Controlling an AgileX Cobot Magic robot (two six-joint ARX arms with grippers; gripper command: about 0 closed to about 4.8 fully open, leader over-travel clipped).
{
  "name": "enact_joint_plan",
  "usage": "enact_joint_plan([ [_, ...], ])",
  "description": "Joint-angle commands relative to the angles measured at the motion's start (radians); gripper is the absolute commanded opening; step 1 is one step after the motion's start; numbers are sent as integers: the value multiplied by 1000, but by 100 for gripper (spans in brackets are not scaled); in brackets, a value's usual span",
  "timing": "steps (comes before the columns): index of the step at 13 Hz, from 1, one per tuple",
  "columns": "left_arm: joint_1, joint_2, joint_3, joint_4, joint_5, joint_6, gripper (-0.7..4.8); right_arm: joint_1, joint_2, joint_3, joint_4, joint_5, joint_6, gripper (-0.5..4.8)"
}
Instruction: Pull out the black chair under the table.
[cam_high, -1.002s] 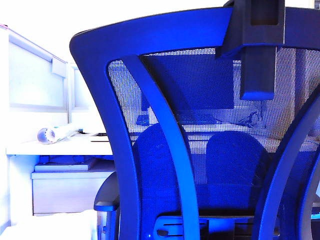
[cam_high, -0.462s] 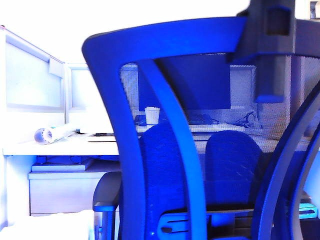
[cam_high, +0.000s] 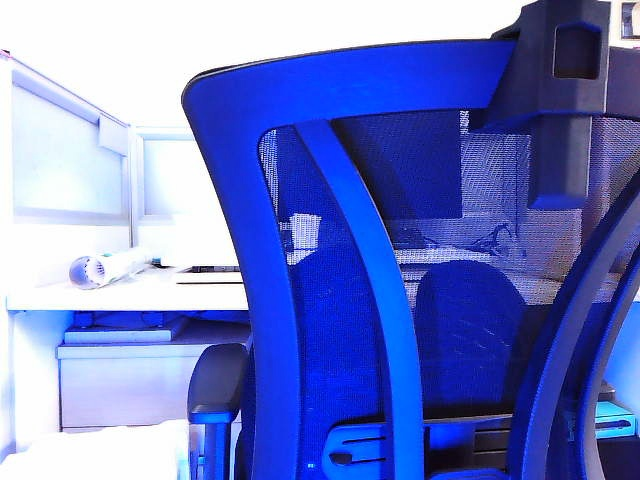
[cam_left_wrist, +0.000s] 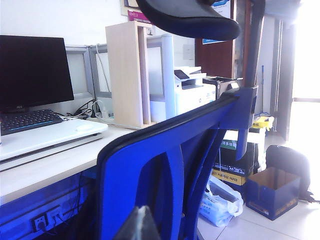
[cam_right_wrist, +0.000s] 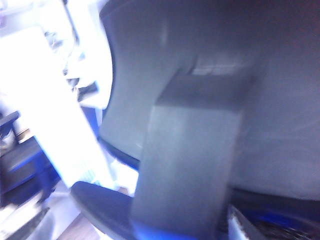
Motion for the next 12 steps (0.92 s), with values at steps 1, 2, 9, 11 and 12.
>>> enact_joint_plan([
  [1,-1,0,1,14,-3,-6,-5,0,-79,4,-91,82,-3,446],
  [2,-1,0,1,14,-3,-6,-5,0,-99,3,-130,101,-4,446],
  [9,-1,0,1,13,-46,-6,-5,-1,-542,-465,-41,338,51,314],
  [11,0,0,1,12,-84,-5,-5,-1,-640,-651,101,367,46,-3],
  [12,0,0,1,8,-124,-5,-5,-1,-641,-709,137,408,41,-3],
])
